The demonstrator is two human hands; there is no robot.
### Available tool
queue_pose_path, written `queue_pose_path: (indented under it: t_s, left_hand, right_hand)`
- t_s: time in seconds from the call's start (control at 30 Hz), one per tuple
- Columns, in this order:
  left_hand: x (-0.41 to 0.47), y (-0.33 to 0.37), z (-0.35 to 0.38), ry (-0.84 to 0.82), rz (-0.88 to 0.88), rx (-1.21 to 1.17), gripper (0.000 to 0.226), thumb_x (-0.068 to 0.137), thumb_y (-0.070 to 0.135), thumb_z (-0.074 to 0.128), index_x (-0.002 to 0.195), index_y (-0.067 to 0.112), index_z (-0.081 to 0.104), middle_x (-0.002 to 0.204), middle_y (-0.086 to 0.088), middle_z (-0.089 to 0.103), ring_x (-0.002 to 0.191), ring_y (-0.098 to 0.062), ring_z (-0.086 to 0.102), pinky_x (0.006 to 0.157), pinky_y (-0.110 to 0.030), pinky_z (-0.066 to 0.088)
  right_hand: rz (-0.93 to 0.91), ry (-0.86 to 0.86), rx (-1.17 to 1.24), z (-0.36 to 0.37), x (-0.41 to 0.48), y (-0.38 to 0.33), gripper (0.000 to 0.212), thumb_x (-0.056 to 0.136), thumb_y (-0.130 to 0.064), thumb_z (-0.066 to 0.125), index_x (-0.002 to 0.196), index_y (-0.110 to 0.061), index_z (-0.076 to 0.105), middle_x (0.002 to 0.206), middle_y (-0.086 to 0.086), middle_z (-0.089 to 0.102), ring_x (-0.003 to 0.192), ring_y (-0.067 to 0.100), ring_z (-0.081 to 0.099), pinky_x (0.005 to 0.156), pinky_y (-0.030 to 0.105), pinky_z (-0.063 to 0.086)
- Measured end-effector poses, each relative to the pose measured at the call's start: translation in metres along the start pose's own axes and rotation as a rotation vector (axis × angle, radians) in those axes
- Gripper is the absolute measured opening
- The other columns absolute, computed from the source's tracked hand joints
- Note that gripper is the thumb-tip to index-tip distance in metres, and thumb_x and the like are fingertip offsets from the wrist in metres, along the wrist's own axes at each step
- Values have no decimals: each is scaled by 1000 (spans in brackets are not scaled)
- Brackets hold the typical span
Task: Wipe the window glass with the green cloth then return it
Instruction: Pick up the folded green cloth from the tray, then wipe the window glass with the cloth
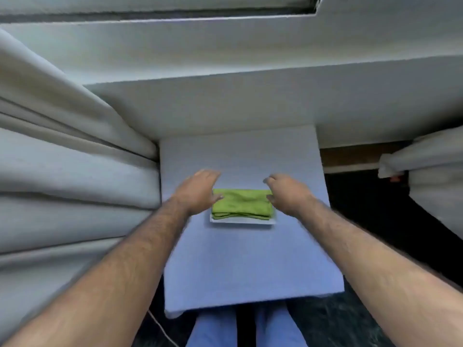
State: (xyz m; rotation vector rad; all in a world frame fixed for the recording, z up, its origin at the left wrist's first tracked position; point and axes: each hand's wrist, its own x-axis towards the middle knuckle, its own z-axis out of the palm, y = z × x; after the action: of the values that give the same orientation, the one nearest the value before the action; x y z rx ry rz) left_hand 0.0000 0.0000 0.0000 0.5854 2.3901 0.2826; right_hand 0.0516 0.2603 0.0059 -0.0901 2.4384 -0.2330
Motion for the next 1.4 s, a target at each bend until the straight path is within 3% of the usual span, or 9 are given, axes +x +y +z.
queue_pose_path:
  t_s: [0.23,0.43,0.57,0.8,0.9,1.0,1.2,1.3,1.4]
  left_hand:
    - [57,-18,85,4,-46,122,56,101,29,63,149,5,47,157,-15,48,148,-34,42,125,-45,35]
    - [68,-22,118,103,-110,210,32,96,0,60,127,6,61,132,-13,61,124,-34,55,99,-44,50]
    - [70,-22,128,161,-122,221,29,94,-1,62,122,5,62,129,-14,61,119,-35,55,95,-46,49]
    - [65,-15,126,143,-176,191,23,93,12,61,116,10,65,117,-10,69,116,-32,57,98,-44,48]
    - [55,-12,112,34,-179,96,30,94,16,61,123,10,65,118,-10,67,119,-31,56,98,-45,52]
    - [37,-7,85,-40,-141,34,26,91,19,63,115,13,72,114,-7,59,113,-26,55,88,-41,56]
    - [-9,15,-16,145,-143,-127,20,84,17,71,104,15,71,104,-9,69,102,-31,64,77,-30,45]
    - [-36,30,-80,245,-160,-192,17,83,13,67,99,17,70,91,-8,74,87,-31,66,75,-36,56]
    - [-62,43,-145,354,-148,-243,19,82,7,64,98,17,70,89,-6,75,86,-31,68,78,-37,59]
  right_hand:
    - [66,66,-1,73,48,16,43,103,-10,52,146,-7,55,146,12,56,137,33,53,101,45,56]
    - [69,117,-80,108,65,27,40,96,0,62,134,-11,59,132,7,60,123,29,57,77,39,53]
    - [63,179,-77,121,67,24,41,92,6,61,129,-10,58,124,9,62,112,30,60,65,37,40]
    - [95,215,-7,120,64,20,35,92,5,57,123,-10,63,114,9,67,104,29,61,70,36,38]
    - [133,164,32,110,54,19,32,92,5,57,118,-9,67,115,8,63,107,27,58,71,34,40]
    - [122,143,50,88,33,16,28,92,2,59,115,-10,68,118,7,59,111,27,56,70,34,43]
    - [111,157,134,-14,-14,2,13,90,-9,62,101,-15,62,110,10,66,105,36,64,72,37,47]
    - [90,216,184,-83,-39,-7,14,87,-8,61,91,-20,55,103,13,69,100,38,65,69,37,47]
    - [64,321,209,-151,-70,-18,17,84,-4,60,97,-16,62,96,11,69,96,38,66,71,40,55]
